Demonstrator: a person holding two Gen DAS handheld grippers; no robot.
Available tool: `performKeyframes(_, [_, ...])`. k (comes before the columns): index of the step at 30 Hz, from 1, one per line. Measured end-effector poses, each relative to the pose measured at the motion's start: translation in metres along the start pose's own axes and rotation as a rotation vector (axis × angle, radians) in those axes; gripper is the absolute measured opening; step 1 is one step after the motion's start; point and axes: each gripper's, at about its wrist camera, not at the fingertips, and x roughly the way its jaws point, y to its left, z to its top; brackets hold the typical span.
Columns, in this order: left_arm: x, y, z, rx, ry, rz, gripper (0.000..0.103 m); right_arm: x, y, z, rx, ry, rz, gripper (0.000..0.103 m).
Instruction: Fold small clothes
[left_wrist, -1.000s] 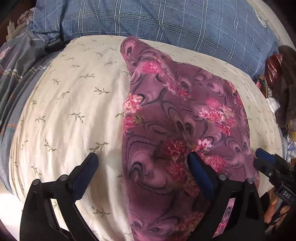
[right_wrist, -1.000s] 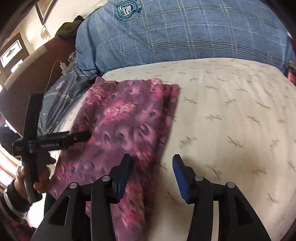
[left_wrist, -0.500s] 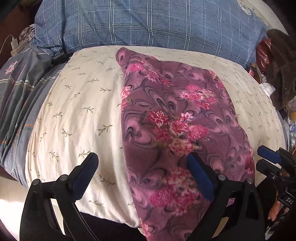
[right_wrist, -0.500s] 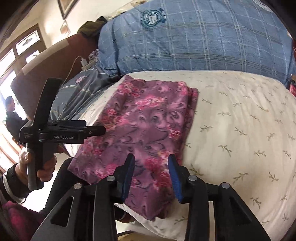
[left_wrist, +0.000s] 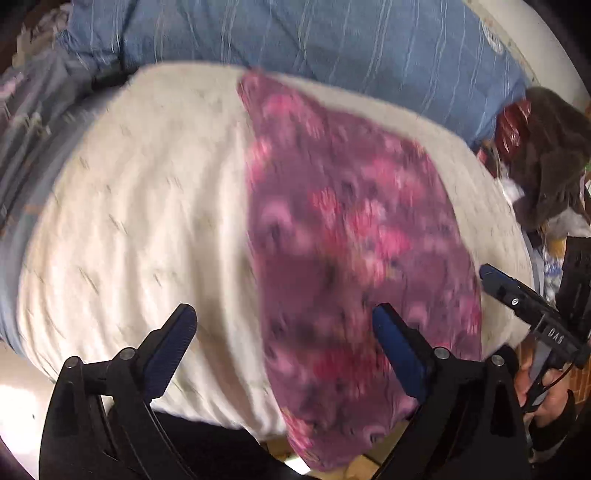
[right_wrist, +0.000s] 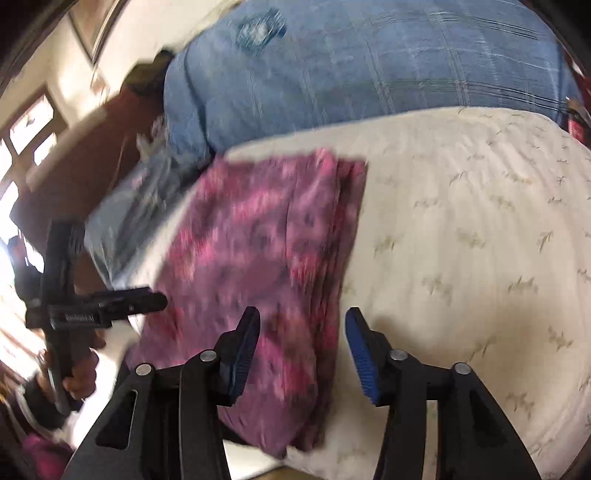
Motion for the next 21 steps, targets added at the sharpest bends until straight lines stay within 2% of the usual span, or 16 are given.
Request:
performKeyframes(2, [0.003, 0.006, 0.03, -0.007, -0.021, 0.007, 0.097, 0.005, -0.006, 0.023, 0.052, -0.029, 0.018, 0.052])
performKeyframes(4, [0.019, 0.014, 0.057, -0.038, 0.006, -0.002, 0.097, 0.025, -0.01, 0.05, 0.084, -0.03, 0.035, 0.052])
performKeyframes(6, [0.041, 0.022, 0.077, -0.095, 0.044, -0.012, 0.097, 0.049, -0.013, 0.069, 0.127, -0.027, 0.013, 0.052])
performKeyframes(8, [0.059, 0.027, 0.091, -0.154, 0.072, -0.027, 0.097, 0.072, -0.016, 0.084, 0.162, -0.005, 0.012, 0.046])
performKeyframes(9, [0.066, 0.033, 0.099, -0.184, 0.08, -0.049, 0.097, 0.086, -0.019, 0.09, 0.18, 0.018, 0.017, 0.038])
performKeyframes(10, [0.07, 0.036, 0.105, -0.215, 0.084, -0.066, 0.097, 0.098, -0.02, 0.096, 0.19, 0.052, 0.021, 0.007])
performKeyframes(12, [0.069, 0.037, 0.118, -0.236, 0.056, -0.067, 0.094, 0.096, -0.018, 0.104, 0.192, 0.032, 0.057, 0.008])
performKeyframes(14, [0.068, 0.036, 0.131, -0.223, 0.012, -0.075, 0.086, 0.071, -0.016, 0.109, 0.188, -0.074, 0.129, 0.008])
performKeyframes(16, [0.081, 0.033, 0.144, -0.204, 0.001, -0.017, 0.085, 0.062, -0.023, 0.108, 0.207, -0.118, 0.108, 0.008])
performKeyframes(17, [0.092, 0.033, 0.148, -0.191, 0.01, 0.009, 0.079, 0.068, -0.036, 0.104, 0.243, -0.101, 0.081, 0.008])
performKeyframes(19, [0.117, 0.031, 0.151, -0.165, 0.047, 0.072, 0.077, 0.087, -0.056, 0.093, 0.3, -0.03, 0.019, 0.008])
performKeyframes(20, [0.113, 0.028, 0.15, -0.148, 0.017, 0.094, 0.075, 0.095, -0.063, 0.084, 0.32, -0.001, 0.03, 0.008])
performKeyframes(21, [0.111, 0.025, 0.153, -0.126, 0.014, 0.113, 0.072, 0.092, -0.063, 0.083, 0.317, -0.018, 0.036, 0.008])
